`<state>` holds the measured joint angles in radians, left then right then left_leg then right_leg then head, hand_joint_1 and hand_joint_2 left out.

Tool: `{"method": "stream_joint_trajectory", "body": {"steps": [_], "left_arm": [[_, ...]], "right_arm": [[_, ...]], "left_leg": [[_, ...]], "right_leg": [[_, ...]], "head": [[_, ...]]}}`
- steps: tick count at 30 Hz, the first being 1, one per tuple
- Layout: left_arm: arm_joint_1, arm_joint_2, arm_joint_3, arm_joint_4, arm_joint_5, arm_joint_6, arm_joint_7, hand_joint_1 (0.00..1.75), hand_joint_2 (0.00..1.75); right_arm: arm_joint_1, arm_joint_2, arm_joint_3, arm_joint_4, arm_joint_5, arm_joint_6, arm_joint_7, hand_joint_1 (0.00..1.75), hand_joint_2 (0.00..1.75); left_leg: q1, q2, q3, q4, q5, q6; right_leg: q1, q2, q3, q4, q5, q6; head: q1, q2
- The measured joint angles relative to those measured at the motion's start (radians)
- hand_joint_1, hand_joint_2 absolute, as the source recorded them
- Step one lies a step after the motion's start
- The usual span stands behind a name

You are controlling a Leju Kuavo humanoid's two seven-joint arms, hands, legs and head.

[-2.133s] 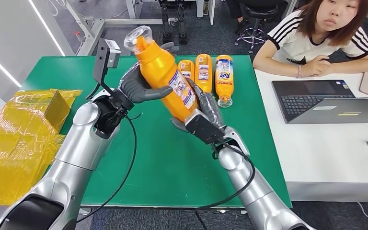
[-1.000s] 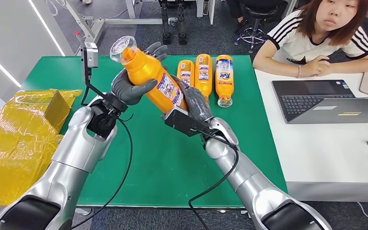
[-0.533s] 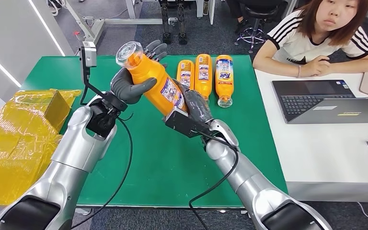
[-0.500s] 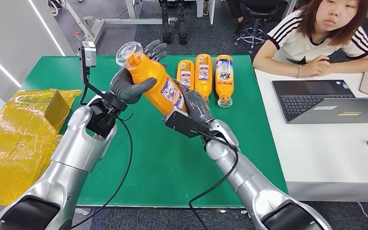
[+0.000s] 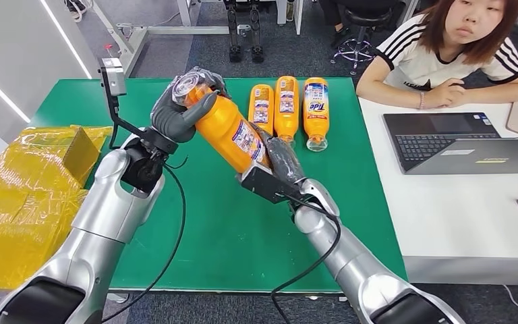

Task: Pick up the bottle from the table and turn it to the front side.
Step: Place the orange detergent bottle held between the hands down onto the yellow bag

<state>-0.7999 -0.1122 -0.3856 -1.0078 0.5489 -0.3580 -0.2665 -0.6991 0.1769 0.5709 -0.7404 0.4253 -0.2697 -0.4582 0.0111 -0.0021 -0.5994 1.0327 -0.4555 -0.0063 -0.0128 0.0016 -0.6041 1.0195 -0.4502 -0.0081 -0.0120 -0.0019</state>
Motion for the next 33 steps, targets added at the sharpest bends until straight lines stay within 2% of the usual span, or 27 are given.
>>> {"method": "stream_joint_trajectory", "body": {"steps": [10,11,14,15,18,21,24,27,33], "left_arm": [[0.0,-0.026,-0.003,0.008,0.019,0.003,0.004,1.75,1.75],[0.0,-0.027,-0.004,0.008,0.021,0.002,0.007,1.75,1.75],[0.001,-0.031,-0.006,0.01,0.026,-0.001,0.011,1.75,1.75],[0.001,-0.032,-0.007,0.011,0.025,-0.002,0.01,1.75,1.75],[0.001,-0.033,-0.013,0.011,-0.022,0.006,-0.022,1.75,1.75],[-0.003,-0.033,-0.032,0.01,-0.153,0.048,-0.09,1.75,1.75],[-0.012,-0.019,-0.061,0.0,-0.413,0.158,-0.154,1.75,1.75],[-0.019,0.013,-0.086,-0.023,-0.688,0.272,-0.177,1.75,1.75],[-0.031,0.056,-0.107,-0.052,-0.938,0.381,-0.177,1.75,1.75]], "right_arm": [[0.048,-0.027,-0.02,-0.082,-0.032,-0.013,0.007,1.73,1.75],[0.053,-0.03,-0.022,-0.09,-0.033,-0.013,0.009,1.37,1.75],[0.064,-0.037,-0.031,-0.115,-0.037,-0.012,0.011,0.08,1.75],[0.068,-0.039,-0.036,-0.124,-0.039,-0.012,0.012,0.0,1.75],[0.084,-0.045,-0.052,-0.159,-0.052,-0.007,0.015,0.0,1.75],[0.109,-0.056,-0.07,-0.209,-0.068,0.009,0.018,0.0,1.75],[0.146,-0.074,-0.088,-0.286,-0.088,0.028,0.011,0.0,1.75],[0.217,-0.107,-0.107,-0.417,-0.109,0.045,0.005,0.0,1.75],[0.364,-0.165,-0.145,-0.663,-0.135,0.068,-0.017,0.0,1.75]], "left_leg": [[0.0,0.001,0.0,0.0,0.0,0.0],[0.0,0.001,0.0,0.0,0.0,0.0],[0.0,0.001,0.0,0.0,0.0,0.0],[0.0,0.001,0.0,0.0,0.0,0.0],[0.0,0.001,0.0,0.0,0.0,0.0],[0.0,0.0,-0.001,0.0,0.0,0.0],[0.0,0.001,-0.001,0.0,0.0,0.0],[0.0,-0.001,-0.001,0.0,0.0,0.0],[0.0,-0.001,-0.002,0.0,-0.001,0.0]], "right_leg": [[0.0,0.001,0.0,0.0,0.0,0.0],[0.0,0.001,0.0,0.0,0.0,0.0],[0.0,0.001,0.0,0.0,0.0,0.0],[0.0,0.001,0.0,0.0,0.0,0.0],[0.0,0.001,0.0,0.0,0.0,0.0],[0.0,0.0,0.0,0.0,0.0,0.0],[0.0,0.001,0.0,0.0,0.0,0.0],[0.0,-0.001,-0.001,0.0,0.0,0.0],[0.0,-0.001,-0.001,0.0,0.0,0.0]], "head": [[0.0,0.0],[0.0,0.0],[0.0,0.0],[0.0,0.0],[0.0,0.0],[0.0,0.0],[0.0,0.0],[0.0,0.0],[0.0,0.0]]}}
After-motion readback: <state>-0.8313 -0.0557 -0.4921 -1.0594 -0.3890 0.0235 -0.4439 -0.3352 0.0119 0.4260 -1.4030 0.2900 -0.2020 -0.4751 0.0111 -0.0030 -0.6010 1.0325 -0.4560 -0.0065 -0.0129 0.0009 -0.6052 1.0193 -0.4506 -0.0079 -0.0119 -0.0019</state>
